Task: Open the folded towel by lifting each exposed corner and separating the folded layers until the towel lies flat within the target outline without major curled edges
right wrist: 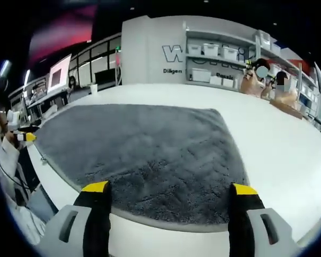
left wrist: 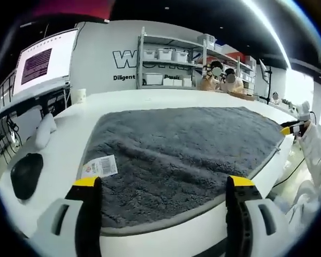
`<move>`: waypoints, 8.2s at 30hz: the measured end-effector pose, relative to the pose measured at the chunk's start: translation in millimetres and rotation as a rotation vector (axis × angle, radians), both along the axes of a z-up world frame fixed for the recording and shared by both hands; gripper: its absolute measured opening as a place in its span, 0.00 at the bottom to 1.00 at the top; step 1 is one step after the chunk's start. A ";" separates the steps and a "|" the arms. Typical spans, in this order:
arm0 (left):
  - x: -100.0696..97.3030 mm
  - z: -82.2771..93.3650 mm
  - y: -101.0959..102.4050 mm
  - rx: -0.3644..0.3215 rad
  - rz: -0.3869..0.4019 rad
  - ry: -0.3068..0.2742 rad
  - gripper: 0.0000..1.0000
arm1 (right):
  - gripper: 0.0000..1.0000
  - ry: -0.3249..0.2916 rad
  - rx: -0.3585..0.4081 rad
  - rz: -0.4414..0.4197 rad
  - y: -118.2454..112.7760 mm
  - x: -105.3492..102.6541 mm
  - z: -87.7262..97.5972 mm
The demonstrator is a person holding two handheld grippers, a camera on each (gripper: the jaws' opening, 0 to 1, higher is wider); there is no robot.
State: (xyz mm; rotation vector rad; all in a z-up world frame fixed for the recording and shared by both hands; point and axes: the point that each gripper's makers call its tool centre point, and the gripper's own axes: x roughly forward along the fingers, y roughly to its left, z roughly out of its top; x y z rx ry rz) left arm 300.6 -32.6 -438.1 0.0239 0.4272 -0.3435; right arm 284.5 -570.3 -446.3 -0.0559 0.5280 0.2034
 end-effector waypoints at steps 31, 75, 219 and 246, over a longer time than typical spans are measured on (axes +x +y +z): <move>-4.4 3.2 -1.5 -0.011 -0.035 0.007 0.98 | 0.90 0.025 -0.012 0.008 3.9 -4.6 1.2; -14.5 63.6 9.9 -0.069 0.027 -0.096 0.99 | 0.99 -0.048 -0.036 0.035 18.9 -21.2 54.8; 20.0 -1.2 -8.0 0.033 0.054 -0.043 0.94 | 0.99 0.039 -0.008 0.122 67.7 6.1 -1.9; 16.0 -1.1 -2.3 0.032 0.027 -0.038 0.90 | 0.99 0.019 -0.004 0.127 65.9 -1.2 -2.4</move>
